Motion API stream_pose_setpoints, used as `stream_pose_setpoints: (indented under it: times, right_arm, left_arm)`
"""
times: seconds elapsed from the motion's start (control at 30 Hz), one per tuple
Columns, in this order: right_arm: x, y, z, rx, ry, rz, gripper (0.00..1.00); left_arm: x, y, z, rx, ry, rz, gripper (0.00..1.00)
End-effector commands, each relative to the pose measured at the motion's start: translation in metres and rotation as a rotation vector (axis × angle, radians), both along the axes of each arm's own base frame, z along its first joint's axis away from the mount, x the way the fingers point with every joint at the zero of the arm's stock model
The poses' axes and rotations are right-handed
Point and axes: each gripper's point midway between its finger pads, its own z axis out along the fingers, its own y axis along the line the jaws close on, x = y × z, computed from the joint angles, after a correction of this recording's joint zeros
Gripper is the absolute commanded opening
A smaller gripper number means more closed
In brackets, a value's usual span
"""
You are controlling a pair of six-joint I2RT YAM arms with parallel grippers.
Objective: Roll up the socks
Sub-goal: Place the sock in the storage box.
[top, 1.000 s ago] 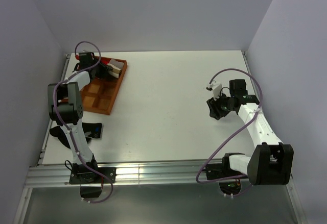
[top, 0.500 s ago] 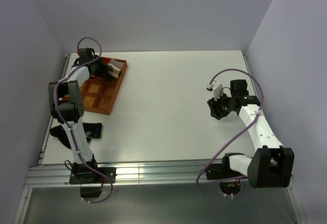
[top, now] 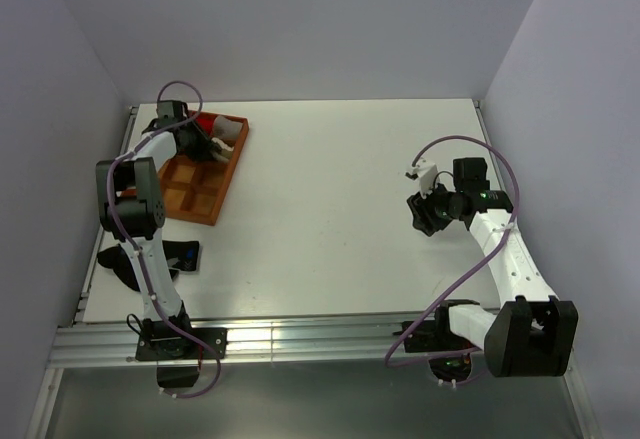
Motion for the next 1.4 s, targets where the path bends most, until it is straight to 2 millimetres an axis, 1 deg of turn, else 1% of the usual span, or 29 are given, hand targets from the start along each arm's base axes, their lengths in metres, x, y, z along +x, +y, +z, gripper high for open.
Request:
stream_pose_setpoints:
  times: [0.0,0.2,0.27,0.37,0.43,0.5,0.53,0.57,0.63,0.67,0.7,0.73,0.77,0.8,0.87,0.9,0.97,1.03,1.13,1.2,1.23,1.27,1.33,1.37]
  right_arm:
    - [-0.005,0.002,0.001,0.014,-0.002,0.01,0.55]
    - [-0.006,0.0,-0.002,0.006,-0.002,0.009,0.55]
    - [-0.007,0.001,-0.003,0.011,0.003,0.011,0.55]
    - [-0.008,0.002,-0.003,0.011,0.001,0.013,0.55]
    - [-0.009,0.001,-0.003,0.009,0.003,0.014,0.55]
    - [-0.009,0.001,-0.003,0.007,0.004,0.013,0.55]
    - [-0.009,0.0,-0.003,0.005,0.006,0.012,0.55]
    - [-0.009,0.0,-0.003,0.003,0.005,0.014,0.55]
    - [-0.01,0.0,-0.003,-0.001,0.004,0.018,0.55]
    - [-0.01,0.0,-0.005,-0.004,0.006,0.02,0.55]
    - [-0.01,-0.001,-0.005,-0.006,0.005,0.022,0.55]
    - [-0.01,-0.001,-0.006,-0.007,0.008,0.021,0.55]
    - [-0.01,-0.001,-0.008,-0.011,0.011,0.024,0.55]
    - [-0.009,-0.002,-0.009,-0.012,0.014,0.023,0.54]
    - [-0.009,-0.002,-0.011,-0.013,0.021,0.022,0.54]
    - [-0.01,-0.002,-0.012,-0.012,0.027,0.024,0.54]
    - [-0.01,-0.001,-0.013,-0.01,0.03,0.025,0.54]
    - [-0.009,-0.002,-0.011,-0.011,0.028,0.026,0.54]
    - [-0.009,-0.002,-0.009,-0.013,0.026,0.027,0.54]
    - [-0.009,-0.002,-0.008,-0.014,0.024,0.028,0.54]
    - [-0.009,-0.002,-0.007,-0.014,0.021,0.028,0.54]
    - [-0.009,-0.002,-0.007,-0.015,0.022,0.027,0.54]
    - [-0.01,-0.002,-0.006,-0.019,0.022,0.03,0.54]
    - [-0.01,-0.003,-0.006,-0.019,0.02,0.027,0.54]
  left_arm:
    - [-0.098,0.005,-0.092,0.103,0.415,-0.049,0.0]
    - [-0.106,0.005,-0.096,0.123,0.453,-0.064,0.0]
    - [-0.106,0.006,-0.097,0.136,0.464,-0.061,0.0]
    - [-0.1,0.012,-0.099,0.18,0.479,-0.027,0.0]
    - [-0.094,0.016,-0.098,0.205,0.474,0.028,0.0]
    - [-0.087,0.014,-0.096,0.181,0.468,0.075,0.0]
    - [-0.084,0.021,-0.095,0.216,0.464,0.108,0.0]
    - [-0.077,0.023,-0.091,0.218,0.453,0.137,0.0]
    - [-0.073,0.023,-0.094,0.24,0.467,0.156,0.0]
    - [-0.07,0.029,-0.095,0.268,0.485,0.18,0.0]
    - [-0.069,0.03,-0.096,0.28,0.495,0.186,0.0]
    - [-0.067,0.017,-0.095,0.299,0.497,0.161,0.0]
    - [-0.061,0.018,-0.089,0.315,0.487,0.174,0.0]
    - [-0.061,0.017,-0.094,0.327,0.505,0.174,0.0]
    - [-0.054,0.014,-0.09,0.338,0.499,0.178,0.0]
    - [-0.057,0.013,-0.094,0.346,0.521,0.175,0.0]
    - [-0.056,0.013,-0.093,0.351,0.523,0.18,0.0]
    - [-0.059,0.014,-0.092,0.364,0.535,0.187,0.01]
    - [-0.06,0.009,-0.089,0.345,0.53,0.178,0.0]
    - [-0.059,0.007,-0.081,0.334,0.511,0.175,0.06]
    - [-0.054,0.004,-0.076,0.321,0.479,0.174,0.09]
    - [-0.054,0.002,-0.066,0.307,0.451,0.172,0.17]
    - [-0.047,-0.001,-0.055,0.286,0.401,0.174,0.22]
    - [-0.044,-0.001,-0.045,0.278,0.377,0.174,0.25]
